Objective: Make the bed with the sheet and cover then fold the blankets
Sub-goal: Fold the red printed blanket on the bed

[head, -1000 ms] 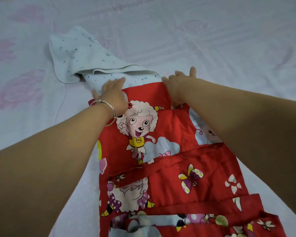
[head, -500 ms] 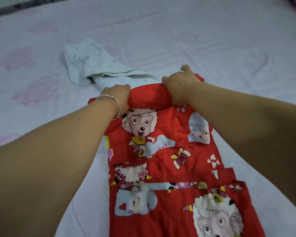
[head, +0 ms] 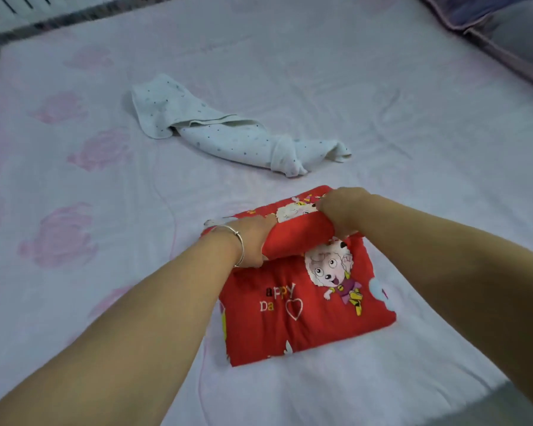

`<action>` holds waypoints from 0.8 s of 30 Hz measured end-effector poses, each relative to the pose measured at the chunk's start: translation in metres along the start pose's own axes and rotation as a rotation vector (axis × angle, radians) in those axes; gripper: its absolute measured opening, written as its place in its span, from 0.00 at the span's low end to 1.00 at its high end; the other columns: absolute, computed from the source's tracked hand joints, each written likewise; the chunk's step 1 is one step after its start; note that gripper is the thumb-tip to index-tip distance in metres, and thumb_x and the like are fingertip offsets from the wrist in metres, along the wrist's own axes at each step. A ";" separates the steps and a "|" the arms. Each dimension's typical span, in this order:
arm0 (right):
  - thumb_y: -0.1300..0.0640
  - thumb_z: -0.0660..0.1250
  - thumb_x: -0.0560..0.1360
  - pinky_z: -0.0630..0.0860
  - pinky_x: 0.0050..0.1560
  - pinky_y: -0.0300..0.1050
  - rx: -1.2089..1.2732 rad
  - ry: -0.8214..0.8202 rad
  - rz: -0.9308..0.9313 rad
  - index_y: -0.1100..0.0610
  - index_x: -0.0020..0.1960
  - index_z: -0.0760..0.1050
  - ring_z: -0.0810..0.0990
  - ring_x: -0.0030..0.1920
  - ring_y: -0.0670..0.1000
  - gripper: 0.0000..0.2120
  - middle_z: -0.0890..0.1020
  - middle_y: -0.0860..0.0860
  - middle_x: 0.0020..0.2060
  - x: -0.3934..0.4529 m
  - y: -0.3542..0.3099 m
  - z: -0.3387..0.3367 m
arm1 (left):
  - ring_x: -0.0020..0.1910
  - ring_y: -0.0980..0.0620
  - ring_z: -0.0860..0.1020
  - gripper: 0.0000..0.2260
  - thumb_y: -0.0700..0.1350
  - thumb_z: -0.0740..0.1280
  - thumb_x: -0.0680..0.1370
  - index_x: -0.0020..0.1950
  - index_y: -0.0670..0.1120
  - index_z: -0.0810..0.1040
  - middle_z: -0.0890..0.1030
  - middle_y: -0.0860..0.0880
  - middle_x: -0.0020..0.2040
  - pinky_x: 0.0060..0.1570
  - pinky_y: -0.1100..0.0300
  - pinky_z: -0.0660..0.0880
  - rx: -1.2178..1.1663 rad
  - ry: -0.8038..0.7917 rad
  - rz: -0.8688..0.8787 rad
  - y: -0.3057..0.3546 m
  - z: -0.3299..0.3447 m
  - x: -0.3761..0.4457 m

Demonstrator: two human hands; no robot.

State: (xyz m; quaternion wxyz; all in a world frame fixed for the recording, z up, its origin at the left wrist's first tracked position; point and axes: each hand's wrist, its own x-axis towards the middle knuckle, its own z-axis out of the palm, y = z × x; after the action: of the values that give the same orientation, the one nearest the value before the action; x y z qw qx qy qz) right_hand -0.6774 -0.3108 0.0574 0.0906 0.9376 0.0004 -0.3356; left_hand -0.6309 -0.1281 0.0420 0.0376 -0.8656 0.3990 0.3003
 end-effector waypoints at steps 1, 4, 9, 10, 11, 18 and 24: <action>0.58 0.71 0.69 0.76 0.54 0.48 -0.005 -0.018 0.005 0.55 0.61 0.74 0.78 0.59 0.56 0.21 0.79 0.53 0.58 -0.013 -0.004 0.009 | 0.58 0.43 0.76 0.24 0.46 0.71 0.69 0.62 0.46 0.66 0.75 0.44 0.60 0.56 0.53 0.73 0.013 -0.026 0.017 0.010 0.011 -0.010; 0.60 0.65 0.74 0.73 0.57 0.51 -0.042 -0.038 0.017 0.56 0.65 0.72 0.74 0.64 0.56 0.19 0.76 0.53 0.62 -0.037 -0.020 0.041 | 0.58 0.42 0.75 0.21 0.42 0.68 0.71 0.61 0.45 0.65 0.73 0.44 0.59 0.55 0.51 0.73 0.052 -0.050 0.043 0.031 0.046 -0.028; 0.62 0.63 0.76 0.71 0.63 0.58 -0.027 -0.217 0.053 0.56 0.68 0.69 0.69 0.67 0.57 0.21 0.72 0.54 0.66 -0.045 -0.058 0.111 | 0.60 0.42 0.73 0.22 0.38 0.65 0.72 0.65 0.45 0.63 0.71 0.45 0.60 0.55 0.49 0.71 0.127 -0.114 0.081 0.051 0.120 -0.041; 0.63 0.61 0.76 0.71 0.62 0.58 -0.021 -0.247 0.054 0.57 0.68 0.69 0.69 0.67 0.57 0.20 0.72 0.54 0.66 -0.046 -0.065 0.124 | 0.61 0.43 0.72 0.23 0.38 0.65 0.72 0.66 0.45 0.62 0.70 0.45 0.61 0.56 0.49 0.70 0.135 -0.150 0.079 0.055 0.135 -0.042; 0.64 0.60 0.76 0.72 0.62 0.58 -0.014 -0.288 0.054 0.58 0.68 0.69 0.69 0.67 0.57 0.20 0.73 0.54 0.66 -0.048 -0.071 0.134 | 0.62 0.43 0.72 0.25 0.40 0.66 0.73 0.67 0.46 0.61 0.69 0.45 0.62 0.57 0.48 0.70 0.138 -0.199 0.083 0.058 0.148 -0.042; 0.60 0.67 0.73 0.76 0.52 0.48 0.225 -0.383 -0.073 0.60 0.45 0.76 0.79 0.47 0.54 0.03 0.79 0.54 0.44 -0.015 -0.068 0.101 | 0.66 0.46 0.68 0.20 0.52 0.65 0.76 0.66 0.49 0.67 0.69 0.48 0.67 0.61 0.51 0.65 -0.036 -0.022 0.068 0.052 0.140 -0.004; 0.61 0.70 0.72 0.75 0.60 0.58 0.353 -0.381 0.052 0.57 0.70 0.66 0.73 0.65 0.60 0.28 0.73 0.54 0.65 0.021 -0.071 0.128 | 0.77 0.49 0.39 0.47 0.58 0.71 0.69 0.76 0.58 0.42 0.39 0.53 0.78 0.71 0.38 0.42 0.084 -0.173 0.012 0.042 0.139 0.016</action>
State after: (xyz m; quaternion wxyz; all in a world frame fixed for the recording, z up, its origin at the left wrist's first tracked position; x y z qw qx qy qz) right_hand -0.7465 -0.2641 -0.0651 -0.0673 0.8586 -0.0991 -0.4984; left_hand -0.7217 -0.1249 -0.0730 0.1064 -0.8316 0.4119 0.3570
